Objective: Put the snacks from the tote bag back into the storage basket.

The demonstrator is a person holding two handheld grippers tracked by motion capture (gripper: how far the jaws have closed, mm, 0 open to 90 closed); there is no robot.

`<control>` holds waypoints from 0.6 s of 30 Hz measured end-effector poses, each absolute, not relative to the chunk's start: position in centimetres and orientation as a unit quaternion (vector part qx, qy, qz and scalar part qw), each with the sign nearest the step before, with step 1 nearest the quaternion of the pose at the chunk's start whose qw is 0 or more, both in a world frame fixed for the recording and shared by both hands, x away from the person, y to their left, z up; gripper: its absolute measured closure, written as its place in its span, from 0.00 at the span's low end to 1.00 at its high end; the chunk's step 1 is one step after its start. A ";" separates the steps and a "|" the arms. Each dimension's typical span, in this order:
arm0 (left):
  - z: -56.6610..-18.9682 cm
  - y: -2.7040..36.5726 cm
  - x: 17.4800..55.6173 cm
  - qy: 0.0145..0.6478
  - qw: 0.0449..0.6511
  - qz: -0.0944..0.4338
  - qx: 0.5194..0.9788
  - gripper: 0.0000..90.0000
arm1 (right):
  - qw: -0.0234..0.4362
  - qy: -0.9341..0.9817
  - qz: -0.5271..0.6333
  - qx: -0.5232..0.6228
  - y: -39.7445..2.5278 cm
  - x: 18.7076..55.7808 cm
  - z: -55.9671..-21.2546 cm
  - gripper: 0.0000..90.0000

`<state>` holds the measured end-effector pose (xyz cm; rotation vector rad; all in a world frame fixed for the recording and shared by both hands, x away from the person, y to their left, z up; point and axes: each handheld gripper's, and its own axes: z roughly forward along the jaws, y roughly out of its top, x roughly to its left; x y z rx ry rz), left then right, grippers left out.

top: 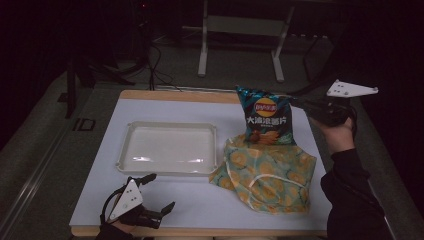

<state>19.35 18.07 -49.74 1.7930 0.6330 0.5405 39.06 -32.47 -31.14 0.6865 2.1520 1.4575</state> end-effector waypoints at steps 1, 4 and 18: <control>-49.7 18.1 19.3 0.267 0.550 0.228 0.758 0.01 | 0.225 0.778 0.530 0.251 -32.5 39.0 -30.8 1.00; -49.7 18.1 19.3 0.268 0.550 0.229 0.757 0.01 | 0.231 0.773 0.533 0.255 -32.4 39.0 -29.9 1.00; -49.7 18.2 19.1 0.268 0.553 0.236 0.753 0.01 | 0.262 0.752 0.550 0.252 -30.1 37.7 -26.2 1.00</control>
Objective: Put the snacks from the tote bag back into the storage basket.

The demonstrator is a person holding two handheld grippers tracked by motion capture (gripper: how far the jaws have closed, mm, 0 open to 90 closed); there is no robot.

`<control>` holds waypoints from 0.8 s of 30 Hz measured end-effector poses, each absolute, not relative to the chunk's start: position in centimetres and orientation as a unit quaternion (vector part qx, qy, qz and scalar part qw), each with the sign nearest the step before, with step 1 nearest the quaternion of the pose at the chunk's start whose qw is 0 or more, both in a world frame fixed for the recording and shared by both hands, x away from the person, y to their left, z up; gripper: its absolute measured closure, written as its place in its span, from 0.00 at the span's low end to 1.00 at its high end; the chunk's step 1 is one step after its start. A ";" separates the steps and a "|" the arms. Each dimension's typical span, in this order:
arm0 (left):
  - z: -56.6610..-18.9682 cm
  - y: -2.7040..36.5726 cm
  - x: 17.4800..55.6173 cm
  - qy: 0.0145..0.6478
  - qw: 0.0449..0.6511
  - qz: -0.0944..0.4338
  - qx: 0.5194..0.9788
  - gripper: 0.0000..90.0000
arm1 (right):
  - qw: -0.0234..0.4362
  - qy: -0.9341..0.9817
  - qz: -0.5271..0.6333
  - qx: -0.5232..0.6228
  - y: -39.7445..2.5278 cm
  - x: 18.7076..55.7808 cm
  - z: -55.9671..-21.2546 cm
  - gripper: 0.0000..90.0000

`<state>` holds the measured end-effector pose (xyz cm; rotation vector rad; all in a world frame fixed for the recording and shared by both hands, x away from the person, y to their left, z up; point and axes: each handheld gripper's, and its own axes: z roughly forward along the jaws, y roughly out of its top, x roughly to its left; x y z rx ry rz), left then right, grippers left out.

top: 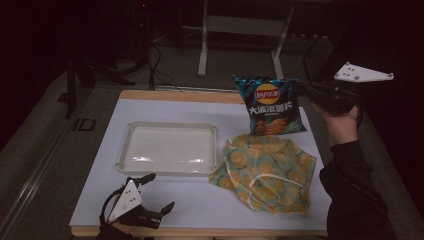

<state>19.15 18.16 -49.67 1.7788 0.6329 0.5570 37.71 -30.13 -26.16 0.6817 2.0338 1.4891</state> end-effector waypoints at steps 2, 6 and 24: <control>-49.7 18.2 19.2 0.268 0.554 0.237 0.752 0.01 | 0.262 0.749 0.553 0.252 -29.5 37.6 -25.8 1.00; -49.6 18.2 19.1 0.268 0.552 0.239 0.753 0.01 | 0.267 0.747 0.555 0.250 -28.1 37.6 -25.5 1.00; -49.6 18.4 18.9 0.265 0.552 0.242 0.753 0.01 | 0.240 0.746 0.577 0.232 -20.4 37.7 -27.5 1.00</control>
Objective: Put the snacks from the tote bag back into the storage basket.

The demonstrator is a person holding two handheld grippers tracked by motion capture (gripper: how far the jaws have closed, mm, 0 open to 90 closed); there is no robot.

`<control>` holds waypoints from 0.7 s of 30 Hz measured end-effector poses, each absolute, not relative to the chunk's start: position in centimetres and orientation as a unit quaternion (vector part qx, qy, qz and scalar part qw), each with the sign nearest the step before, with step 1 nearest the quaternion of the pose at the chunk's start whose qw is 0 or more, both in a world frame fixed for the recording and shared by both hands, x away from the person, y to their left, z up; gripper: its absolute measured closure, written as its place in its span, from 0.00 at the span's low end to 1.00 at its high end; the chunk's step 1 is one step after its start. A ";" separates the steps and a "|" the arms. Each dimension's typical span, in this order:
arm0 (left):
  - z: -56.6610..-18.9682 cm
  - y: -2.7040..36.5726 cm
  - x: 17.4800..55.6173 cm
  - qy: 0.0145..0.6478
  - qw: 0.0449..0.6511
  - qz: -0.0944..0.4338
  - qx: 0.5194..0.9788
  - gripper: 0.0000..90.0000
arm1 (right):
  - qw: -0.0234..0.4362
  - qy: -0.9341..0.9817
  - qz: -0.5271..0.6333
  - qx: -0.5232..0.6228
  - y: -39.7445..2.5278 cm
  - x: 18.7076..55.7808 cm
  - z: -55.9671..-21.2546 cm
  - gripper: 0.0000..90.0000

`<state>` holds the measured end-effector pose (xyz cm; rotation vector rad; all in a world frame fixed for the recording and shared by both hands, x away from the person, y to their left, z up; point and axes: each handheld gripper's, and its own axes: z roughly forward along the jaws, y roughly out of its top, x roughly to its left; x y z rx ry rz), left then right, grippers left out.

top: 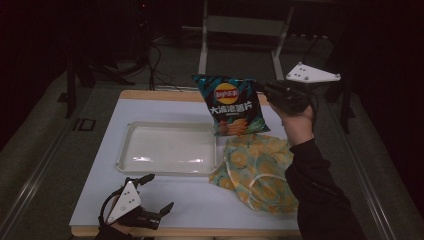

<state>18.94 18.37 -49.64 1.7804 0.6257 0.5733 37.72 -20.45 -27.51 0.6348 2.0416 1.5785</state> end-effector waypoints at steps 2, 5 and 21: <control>-49.6 18.4 18.9 0.265 0.553 0.242 0.752 0.01 | 0.234 0.742 0.584 0.234 -19.6 37.8 -27.8 1.00; -49.6 18.5 18.9 0.265 0.554 0.241 0.752 0.01 | 0.226 0.737 0.592 0.233 -18.3 37.8 -28.2 1.00; -49.4 18.6 18.7 0.263 0.552 0.259 0.748 0.01 | 0.196 0.717 0.620 0.252 -10.7 37.2 -31.6 1.00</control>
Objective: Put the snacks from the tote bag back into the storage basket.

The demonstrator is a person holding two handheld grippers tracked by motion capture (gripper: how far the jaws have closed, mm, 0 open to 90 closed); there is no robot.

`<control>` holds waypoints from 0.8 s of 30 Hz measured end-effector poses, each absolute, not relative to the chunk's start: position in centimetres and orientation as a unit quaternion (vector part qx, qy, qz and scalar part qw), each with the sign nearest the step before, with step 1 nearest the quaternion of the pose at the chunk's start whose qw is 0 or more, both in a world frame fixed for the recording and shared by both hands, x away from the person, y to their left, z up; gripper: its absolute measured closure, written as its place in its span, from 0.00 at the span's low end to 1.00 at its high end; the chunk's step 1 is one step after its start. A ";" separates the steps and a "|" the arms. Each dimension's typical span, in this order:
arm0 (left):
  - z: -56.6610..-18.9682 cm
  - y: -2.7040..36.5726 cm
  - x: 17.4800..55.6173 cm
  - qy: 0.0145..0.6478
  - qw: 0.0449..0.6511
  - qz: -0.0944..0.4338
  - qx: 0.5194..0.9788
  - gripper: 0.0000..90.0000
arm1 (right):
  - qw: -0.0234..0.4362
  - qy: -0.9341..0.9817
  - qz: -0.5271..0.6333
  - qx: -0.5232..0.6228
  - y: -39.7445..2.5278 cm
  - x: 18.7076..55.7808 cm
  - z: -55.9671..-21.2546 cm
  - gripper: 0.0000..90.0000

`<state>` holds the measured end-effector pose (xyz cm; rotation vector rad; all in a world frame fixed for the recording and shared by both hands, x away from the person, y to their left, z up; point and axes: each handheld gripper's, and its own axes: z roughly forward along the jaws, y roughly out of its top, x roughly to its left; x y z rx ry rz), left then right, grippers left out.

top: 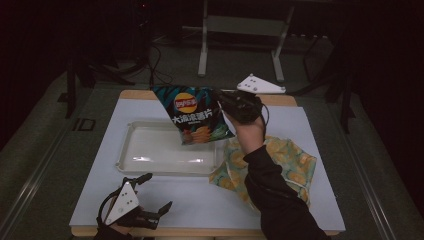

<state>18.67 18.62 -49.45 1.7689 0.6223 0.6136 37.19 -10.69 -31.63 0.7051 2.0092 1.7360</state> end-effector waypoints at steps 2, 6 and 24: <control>-49.4 18.7 18.7 0.264 0.551 0.261 0.747 0.01 | 0.196 0.715 0.619 0.259 -9.4 37.0 -32.3 1.00; -49.4 18.8 18.6 0.265 0.551 0.264 0.746 0.01 | 0.175 0.707 0.630 0.270 -7.3 36.7 -33.6 1.00; -49.4 18.7 18.5 0.260 0.550 0.263 0.748 0.01 | 0.097 0.749 0.596 0.273 -5.4 37.1 -40.1 1.00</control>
